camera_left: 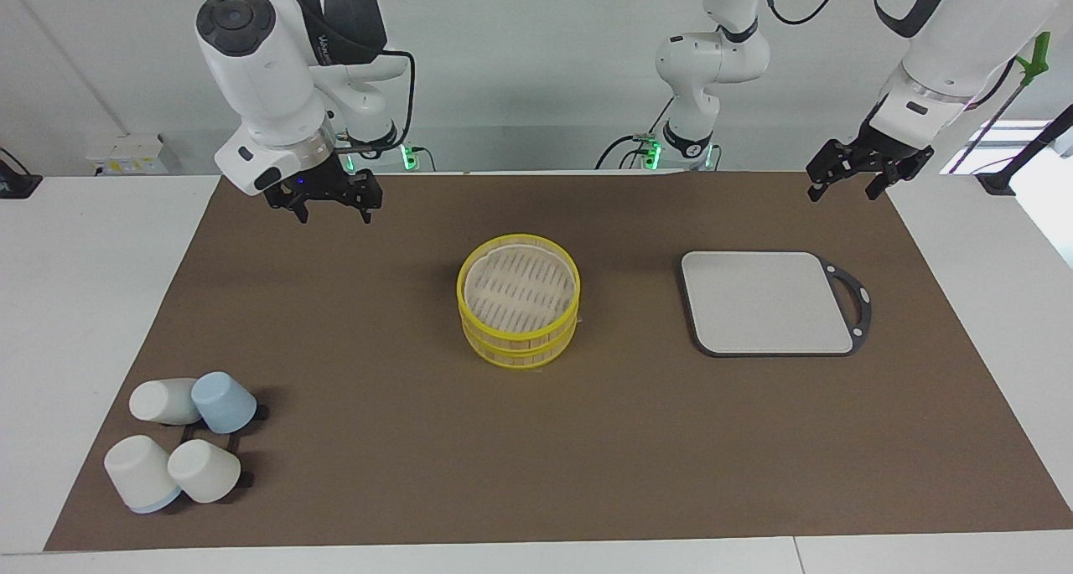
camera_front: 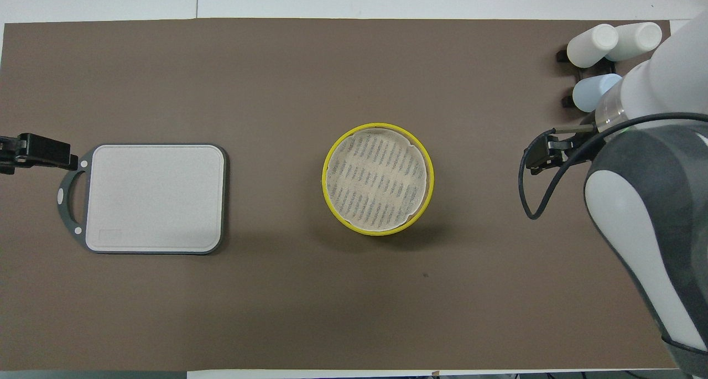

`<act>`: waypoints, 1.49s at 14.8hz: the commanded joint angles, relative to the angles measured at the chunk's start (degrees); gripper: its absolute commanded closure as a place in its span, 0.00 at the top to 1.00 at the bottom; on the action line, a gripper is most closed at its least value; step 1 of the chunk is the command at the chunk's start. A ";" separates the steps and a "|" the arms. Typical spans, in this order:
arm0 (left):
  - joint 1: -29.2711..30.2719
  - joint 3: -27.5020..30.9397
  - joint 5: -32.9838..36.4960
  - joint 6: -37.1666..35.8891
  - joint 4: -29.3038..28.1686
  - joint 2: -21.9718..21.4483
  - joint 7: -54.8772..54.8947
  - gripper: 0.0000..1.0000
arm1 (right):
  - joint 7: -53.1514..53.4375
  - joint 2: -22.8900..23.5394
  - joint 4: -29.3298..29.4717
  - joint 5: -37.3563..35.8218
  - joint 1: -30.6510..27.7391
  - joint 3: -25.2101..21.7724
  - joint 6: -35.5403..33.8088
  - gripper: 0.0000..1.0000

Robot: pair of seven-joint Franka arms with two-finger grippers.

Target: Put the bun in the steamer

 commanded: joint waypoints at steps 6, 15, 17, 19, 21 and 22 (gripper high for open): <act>0.65 -0.29 0.62 -0.56 -1.27 -1.27 1.09 1.00 | -5.43 -5.94 -4.32 2.71 -0.72 -4.79 -0.03 1.00; 0.65 -0.29 1.14 -0.83 -1.27 -1.36 1.09 1.00 | -9.20 -0.75 2.61 2.44 -0.63 -5.49 -0.28 1.00; 0.65 -0.29 1.23 -0.91 -1.27 -1.36 1.09 1.00 | -9.48 -1.10 2.45 1.93 -0.20 -5.94 -0.29 1.00; 0.65 -0.29 1.23 -0.91 -1.27 -1.36 1.09 1.00 | -9.65 -2.32 0.61 1.92 -0.80 -5.85 -0.38 1.00; 0.65 -0.29 1.23 -0.91 -1.36 -1.36 1.09 1.00 | -9.83 -4.44 -1.77 1.92 -2.12 -5.85 -0.38 1.00; 0.65 -0.29 1.23 -0.83 -1.36 -1.36 1.09 1.00 | -9.92 -4.36 -1.77 1.92 -2.21 -5.94 -0.46 1.00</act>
